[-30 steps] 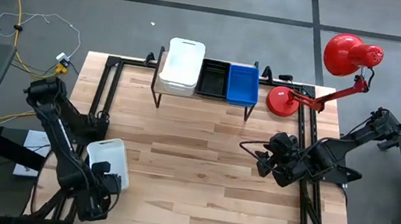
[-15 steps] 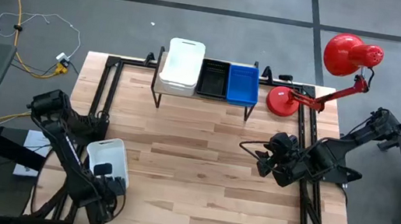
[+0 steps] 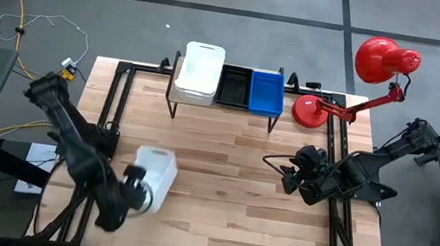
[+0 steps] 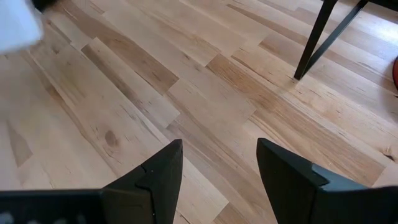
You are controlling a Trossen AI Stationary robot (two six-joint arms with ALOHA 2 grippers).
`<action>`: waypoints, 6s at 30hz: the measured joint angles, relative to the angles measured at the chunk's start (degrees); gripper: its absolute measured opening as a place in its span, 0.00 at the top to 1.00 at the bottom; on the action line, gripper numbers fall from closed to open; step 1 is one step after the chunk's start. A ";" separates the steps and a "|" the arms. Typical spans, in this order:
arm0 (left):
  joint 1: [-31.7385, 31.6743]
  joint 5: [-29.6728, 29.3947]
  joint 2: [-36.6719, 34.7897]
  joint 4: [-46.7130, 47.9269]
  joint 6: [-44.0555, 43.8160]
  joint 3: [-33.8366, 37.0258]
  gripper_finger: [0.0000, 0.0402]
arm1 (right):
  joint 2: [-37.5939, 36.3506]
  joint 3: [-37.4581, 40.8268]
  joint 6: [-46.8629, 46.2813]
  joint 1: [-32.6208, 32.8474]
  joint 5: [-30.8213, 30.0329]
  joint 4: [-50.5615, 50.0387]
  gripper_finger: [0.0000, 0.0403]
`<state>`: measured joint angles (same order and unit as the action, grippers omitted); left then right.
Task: Stack baskets on shelf by color
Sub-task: Stack the white bin on top of the other bins on the shelf
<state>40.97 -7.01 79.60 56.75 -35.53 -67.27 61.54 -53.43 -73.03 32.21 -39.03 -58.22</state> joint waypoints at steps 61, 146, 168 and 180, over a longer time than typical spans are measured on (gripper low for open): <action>-64.63 -9.63 18.97 25.94 62.24 -45.69 0.95 | 0.02 0.00 0.00 0.02 -0.24 -0.42 0.52; -67.45 -8.70 18.44 26.60 64.70 -45.69 0.88 | 0.01 0.00 -0.44 0.02 -0.52 -0.37 0.52; -67.42 -13.45 13.00 26.62 62.72 -45.69 0.64 | 0.02 0.00 -0.44 0.02 -0.59 -0.37 0.52; -78.25 -10.94 9.44 25.24 52.42 -43.54 0.97 | 0.02 0.00 -0.63 0.02 -0.61 -0.16 0.52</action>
<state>-37.28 -17.95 89.04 81.99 16.89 -110.81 61.55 -53.43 -73.67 32.23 -39.64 -58.37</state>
